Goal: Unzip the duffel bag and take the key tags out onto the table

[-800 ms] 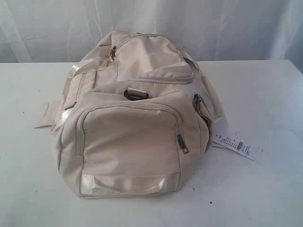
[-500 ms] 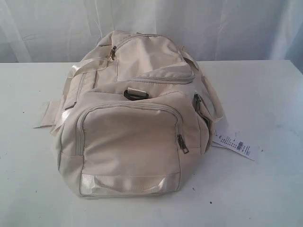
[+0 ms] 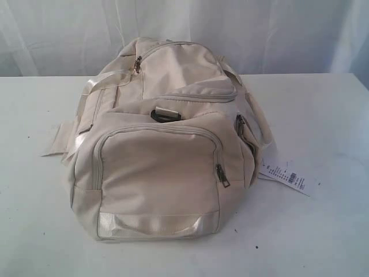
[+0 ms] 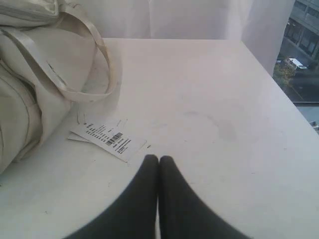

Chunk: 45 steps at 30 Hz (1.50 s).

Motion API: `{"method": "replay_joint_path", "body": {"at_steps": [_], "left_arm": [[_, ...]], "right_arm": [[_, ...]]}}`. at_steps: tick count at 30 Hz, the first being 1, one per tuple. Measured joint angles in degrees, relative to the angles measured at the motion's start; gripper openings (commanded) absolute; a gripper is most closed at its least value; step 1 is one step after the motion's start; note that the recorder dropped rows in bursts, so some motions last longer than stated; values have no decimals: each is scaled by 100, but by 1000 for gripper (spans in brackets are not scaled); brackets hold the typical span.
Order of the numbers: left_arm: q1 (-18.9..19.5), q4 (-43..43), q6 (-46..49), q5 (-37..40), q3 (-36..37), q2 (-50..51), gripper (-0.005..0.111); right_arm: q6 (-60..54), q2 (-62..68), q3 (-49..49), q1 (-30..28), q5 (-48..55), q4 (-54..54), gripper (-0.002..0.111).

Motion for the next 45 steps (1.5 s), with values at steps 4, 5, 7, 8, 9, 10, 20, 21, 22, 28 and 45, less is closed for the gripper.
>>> {"method": "replay_joint_path", "body": {"at_steps": [4,5,7,8,9,10,20,21,22,28,45], "left_arm": [[0,13,240,-148,0,0,0],[0,13,268,-264,0,0,0],[0,13,290,-589,0,0,0],[0,13,327,-749,0,0,0],[0,13,369,-976,0,0,0],[0,13,428,-1217,0,0,0],[0,13,555,-3177,0,0,0],[0,13,555,-3419,0,-4,0],[0,13,565,-3786,10,-4,0],[0,25,248,-6334,10,-26,0],[0,104,-2490,-1149,-665,109,0]], "right_arm": [[0,0,0,0,0,0,0],[0,0,0,0,0,0,0],[0,0,0,0,0,0,0],[0,0,0,0,0,0,0],[0,0,0,0,0,0,0],[0,0,0,0,0,0,0],[0,0,0,0,0,0,0],[0,0,0,0,0,0,0],[0,0,0,0,0,0,0],[0,0,0,0,0,0,0],[0,0,0,0,0,0,0]]}}
